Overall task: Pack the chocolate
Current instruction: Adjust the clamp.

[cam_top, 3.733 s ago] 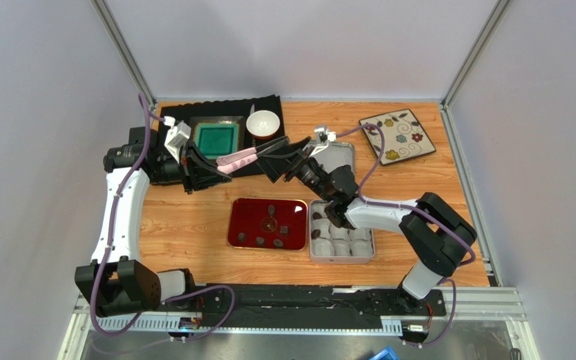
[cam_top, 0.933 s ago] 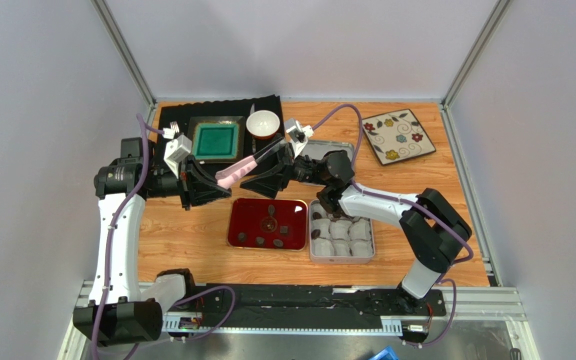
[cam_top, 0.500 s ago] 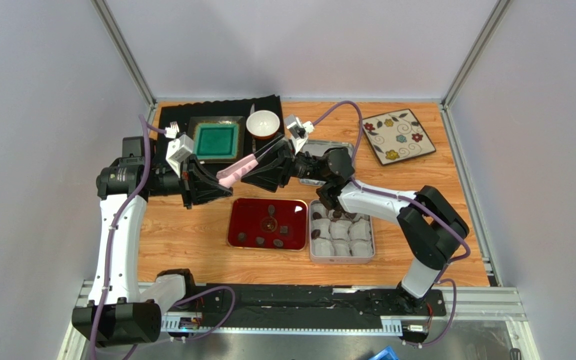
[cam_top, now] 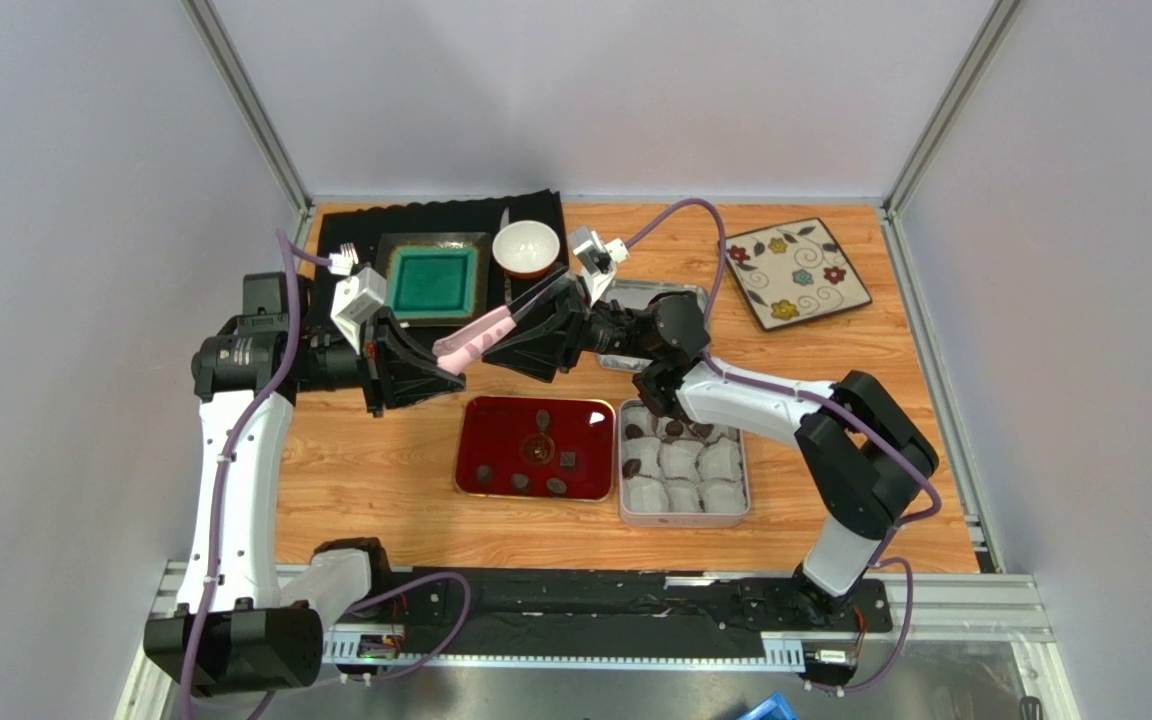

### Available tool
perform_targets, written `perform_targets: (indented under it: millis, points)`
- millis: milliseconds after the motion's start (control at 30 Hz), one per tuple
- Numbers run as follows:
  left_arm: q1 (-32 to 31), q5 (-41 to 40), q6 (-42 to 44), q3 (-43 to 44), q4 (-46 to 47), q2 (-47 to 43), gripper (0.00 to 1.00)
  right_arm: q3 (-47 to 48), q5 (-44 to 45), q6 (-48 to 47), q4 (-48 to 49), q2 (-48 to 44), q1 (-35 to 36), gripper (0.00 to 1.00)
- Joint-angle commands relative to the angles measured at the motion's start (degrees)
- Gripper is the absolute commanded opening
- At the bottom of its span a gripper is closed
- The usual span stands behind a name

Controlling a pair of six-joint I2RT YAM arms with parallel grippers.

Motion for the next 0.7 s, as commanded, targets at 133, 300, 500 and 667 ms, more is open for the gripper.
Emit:
perform_targets:
  millis: [133,300,500,667]
  points:
    - [-0.4,17.7,-1.7,0.5,0.3,-0.7,0.08,0.6,3.4,0.2,3.3,-0.8,-0.1,0.71]
    - [-0.4,17.7,-1.4,0.4,0.3,-0.7,0.08,-1.3,4.8,5.9,12.8,0.5,-0.1,0.69]
    - [-0.4,17.7,-1.5,0.4,0.4,-0.7,0.08,0.8,2.5,11.4,16.4,2.9,-0.1,0.56]
    - [-0.5,17.7,-1.6,0.6,0.4,-0.8,0.08,0.6,2.2,12.6,16.3,2.7,-0.2,0.44]
